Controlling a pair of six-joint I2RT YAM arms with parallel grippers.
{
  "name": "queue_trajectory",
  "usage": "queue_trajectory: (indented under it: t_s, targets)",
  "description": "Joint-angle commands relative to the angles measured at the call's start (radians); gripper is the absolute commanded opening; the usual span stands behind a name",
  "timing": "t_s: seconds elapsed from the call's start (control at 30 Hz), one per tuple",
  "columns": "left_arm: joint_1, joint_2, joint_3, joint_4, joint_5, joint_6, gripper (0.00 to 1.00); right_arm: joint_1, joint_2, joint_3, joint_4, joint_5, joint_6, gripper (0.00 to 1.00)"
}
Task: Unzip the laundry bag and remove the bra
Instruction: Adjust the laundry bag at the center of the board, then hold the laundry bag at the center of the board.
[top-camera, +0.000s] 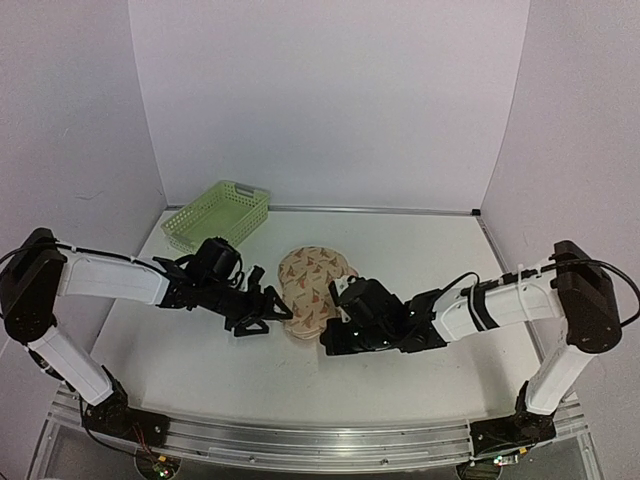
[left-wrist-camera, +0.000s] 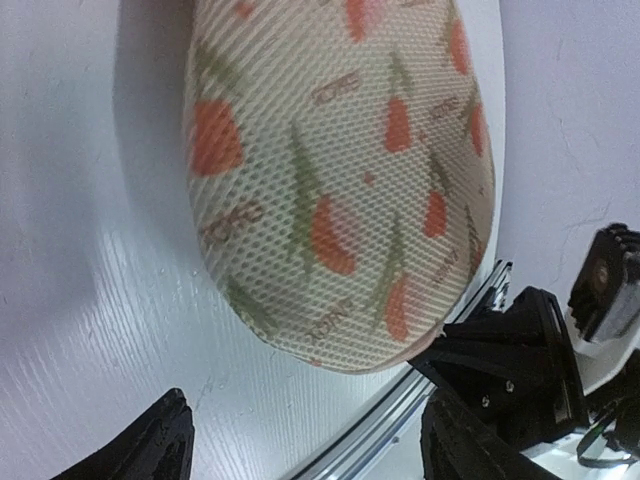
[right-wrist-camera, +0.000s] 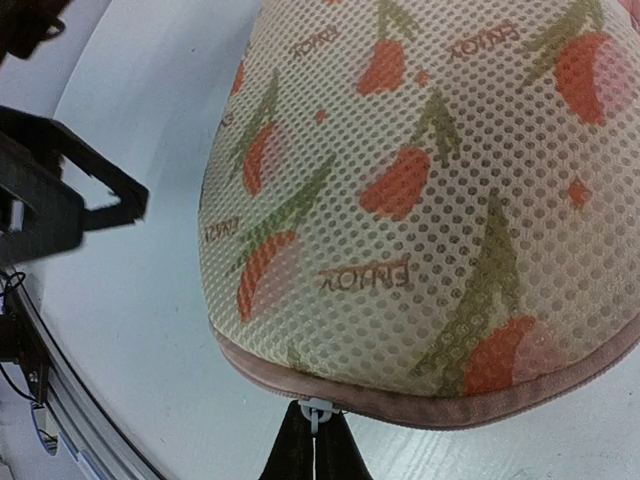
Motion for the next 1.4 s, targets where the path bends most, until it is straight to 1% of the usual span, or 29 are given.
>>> queue_trajectory:
  t_s: [0.0, 0.07, 0.27, 0.43, 0.67, 0.8, 0.93, 1.07, 1.23, 1.37]
  targets:
    - [-0.001, -0.043, -0.114, 0.248, 0.049, -0.255, 0.79, 0.006, 0.016, 0.088, 0.057, -0.022, -0.008, 0.00]
    - [-0.002, -0.045, -0.160, 0.321, 0.049, -0.316, 0.79, 0.006, 0.026, 0.106, 0.057, -0.034, -0.012, 0.00]
    - [-0.001, -0.043, -0.218, 0.407, 0.003, -0.428, 0.82, 0.009, 0.049, 0.130, 0.061, -0.050, -0.011, 0.00]
    - [-0.001, -0.018, -0.293, 0.597, -0.008, -0.557, 0.81, 0.014, 0.050, 0.131, 0.074, -0.059, -0.012, 0.00]
    - [-0.010, 0.055, -0.275, 0.688, 0.005, -0.602, 0.79, 0.028, 0.049, 0.137, 0.093, -0.073, -0.019, 0.00]
    - [-0.016, 0.096, -0.276, 0.758, 0.010, -0.639, 0.74, 0.039, 0.037, 0.138, 0.098, -0.071, -0.025, 0.00]
    - [-0.020, 0.125, -0.287, 0.815, 0.010, -0.671, 0.59, 0.047, 0.021, 0.131, 0.099, -0.063, -0.029, 0.00]
    - [-0.021, 0.140, -0.290, 0.849, 0.010, -0.683, 0.40, 0.055, 0.014, 0.124, 0.099, -0.055, -0.028, 0.00]
    - [-0.022, 0.139, -0.295, 0.859, 0.010, -0.687, 0.20, 0.060, 0.007, 0.103, 0.099, -0.053, -0.026, 0.00]
    - [-0.023, 0.132, -0.301, 0.861, 0.005, -0.688, 0.01, 0.063, -0.003, 0.085, 0.099, -0.047, -0.029, 0.00]
